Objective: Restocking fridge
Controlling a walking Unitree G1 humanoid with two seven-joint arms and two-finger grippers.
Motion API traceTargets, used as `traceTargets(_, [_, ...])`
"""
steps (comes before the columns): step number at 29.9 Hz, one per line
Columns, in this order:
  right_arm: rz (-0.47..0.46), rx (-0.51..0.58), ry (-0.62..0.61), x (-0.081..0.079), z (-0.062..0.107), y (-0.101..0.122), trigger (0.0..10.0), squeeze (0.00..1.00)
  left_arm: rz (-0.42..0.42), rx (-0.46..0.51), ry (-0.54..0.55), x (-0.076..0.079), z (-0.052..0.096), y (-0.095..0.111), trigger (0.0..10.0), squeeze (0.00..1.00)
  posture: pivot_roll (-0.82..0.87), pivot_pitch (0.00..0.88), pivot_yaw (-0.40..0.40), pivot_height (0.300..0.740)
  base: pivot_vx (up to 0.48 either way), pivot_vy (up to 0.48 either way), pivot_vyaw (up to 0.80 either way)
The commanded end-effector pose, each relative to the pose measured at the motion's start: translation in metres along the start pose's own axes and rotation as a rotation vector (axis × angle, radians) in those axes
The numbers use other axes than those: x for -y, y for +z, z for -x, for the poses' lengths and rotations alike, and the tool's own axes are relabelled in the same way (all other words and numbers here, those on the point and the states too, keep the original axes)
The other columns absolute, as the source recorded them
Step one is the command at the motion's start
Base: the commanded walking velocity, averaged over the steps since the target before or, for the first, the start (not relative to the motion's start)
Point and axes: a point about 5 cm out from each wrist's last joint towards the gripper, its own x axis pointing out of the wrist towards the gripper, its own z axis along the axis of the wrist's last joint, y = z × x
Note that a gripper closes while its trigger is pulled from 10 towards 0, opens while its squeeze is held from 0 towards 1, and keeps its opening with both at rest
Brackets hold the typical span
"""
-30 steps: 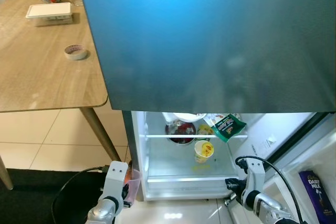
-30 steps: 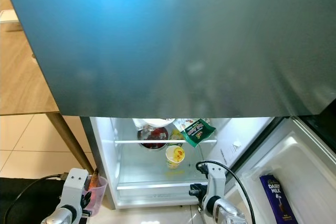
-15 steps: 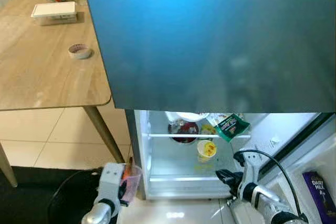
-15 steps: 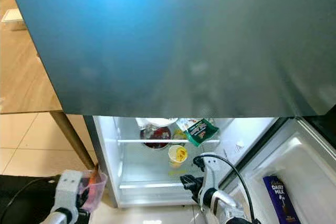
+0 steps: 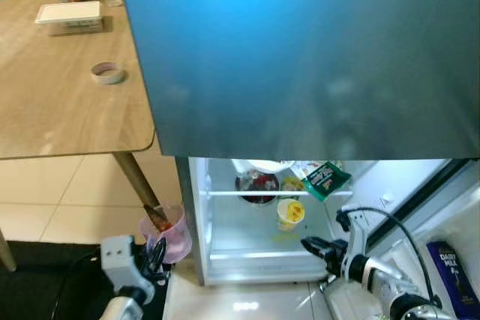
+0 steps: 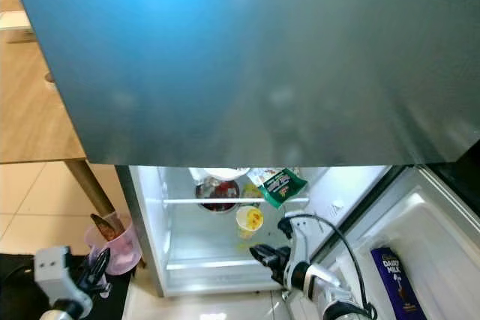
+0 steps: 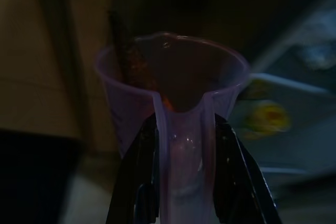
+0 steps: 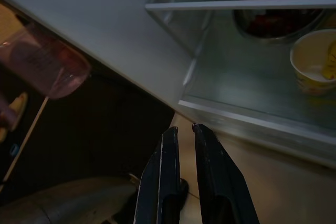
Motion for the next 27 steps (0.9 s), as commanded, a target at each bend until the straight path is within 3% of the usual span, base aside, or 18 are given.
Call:
traceTargets(1, [-0.002, -0.002, 0.017, 0.0, 0.001, 0.001, 10.0, 0.0, 0.034, 0.015, -0.186, 0.015, -0.007, 0.005, 10.0, 0.0, 0.14, 0.036, -0.082, 0.74, 0.0, 0.0, 0.0])
traceTargets(3, [-0.001, -0.004, 0.025, 0.0, 0.001, 0.002, 10.0, 0.0, 0.068, 0.0, -0.286, 0.017, 0.001, 0.007, 10.0, 0.0, 0.14, 0.036, -0.082, 0.74, 0.0, 0.0, 0.0])
traceTargets(5, [-0.001, -0.004, 0.025, 0.0, 0.001, 0.002, 10.0, 0.0, 0.068, 0.0, -0.286, 0.017, 0.001, 0.007, 10.0, 0.0, 0.14, 0.036, -0.082, 0.74, 0.0, 0.0, 0.0])
traceTargets(7, [0.0, -0.007, 0.036, 0.0, 0.001, 0.002, 10.0, 0.0, 0.103, -0.029, -0.413, 0.021, 0.013, 0.009, 10.0, 0.0, 0.14, 0.036, -0.082, 0.74, 0.0, 0.0, 0.0])
traceTargets(9, [0.0, -0.007, 0.036, 0.0, 0.001, 0.002, 10.0, 0.0, 0.103, -0.029, -0.413, 0.021, 0.013, 0.009, 10.0, 0.0, 0.14, 0.036, -0.082, 0.74, 0.0, 0.0, 0.0])
traceTargets(12, [0.005, -0.013, 0.045, 0.0, 0.002, 0.003, 10.0, 0.0, 0.121, -0.079, -0.559, 0.028, 0.026, 0.012, 10.0, 0.0, 0.15, 0.031, -0.08, 0.74, 0.0, 0.0, 0.0])
traceTargets(13, [0.005, -0.013, 0.045, 0.0, 0.002, 0.003, 10.0, 0.0, 0.121, -0.079, -0.559, 0.028, 0.026, 0.012, 10.0, 0.0, 0.15, 0.031, -0.08, 0.74, 0.0, 0.0, 0.0])
traceTargets(14, [0.022, -0.004, 0.018, 0.001, 0.001, 0.005, 10.0, 0.0, 0.109, -0.116, -0.661, 0.036, 0.028, 0.016, 10.0, 0.0, 0.14, 0.027, -0.08, 0.74, 0.0, 0.0, 0.0])
traceTargets(15, [0.022, -0.004, 0.018, 0.001, 0.001, 0.005, 10.0, 0.0, 0.109, -0.116, -0.661, 0.036, 0.028, 0.016, 10.0, 0.0, 0.14, 0.027, -0.08, 0.74, 0.0, 0.0, 0.0])
traceTargets(19, [0.031, 0.016, -0.049, 0.005, 0.001, 0.009, 10.0, 0.0, 0.068, -0.146, -0.699, 0.041, 0.021, 0.018, 10.0, 0.0, 0.14, 0.027, -0.08, 0.74, 0.0, 0.0, 0.0])
traceTargets(22, [0.032, 0.061, -0.157, 0.009, -0.001, 0.014, 10.0, 0.0, -0.048, -0.172, -0.709, 0.048, -0.003, 0.022, 10.0, 0.0, 0.13, 0.024, -0.073, 0.74, 0.0, 0.0, 0.0])
traceTargets(23, [0.032, 0.061, -0.157, 0.009, -0.001, 0.014, 10.0, 0.0, -0.048, -0.172, -0.709, 0.048, -0.003, 0.022, 10.0, 0.0, 0.13, 0.024, -0.073, 0.74, 0.0, 0.0, 0.0])
traceTargets(27, [0.025, 0.09, -0.275, 0.013, -0.003, 0.019, 10.0, 0.0, -0.208, -0.1, -0.725, 0.065, -0.035, 0.046, 10.0, 0.0, 0.12, 0.027, -0.066, 0.74, 0.0, 0.0, 0.0])
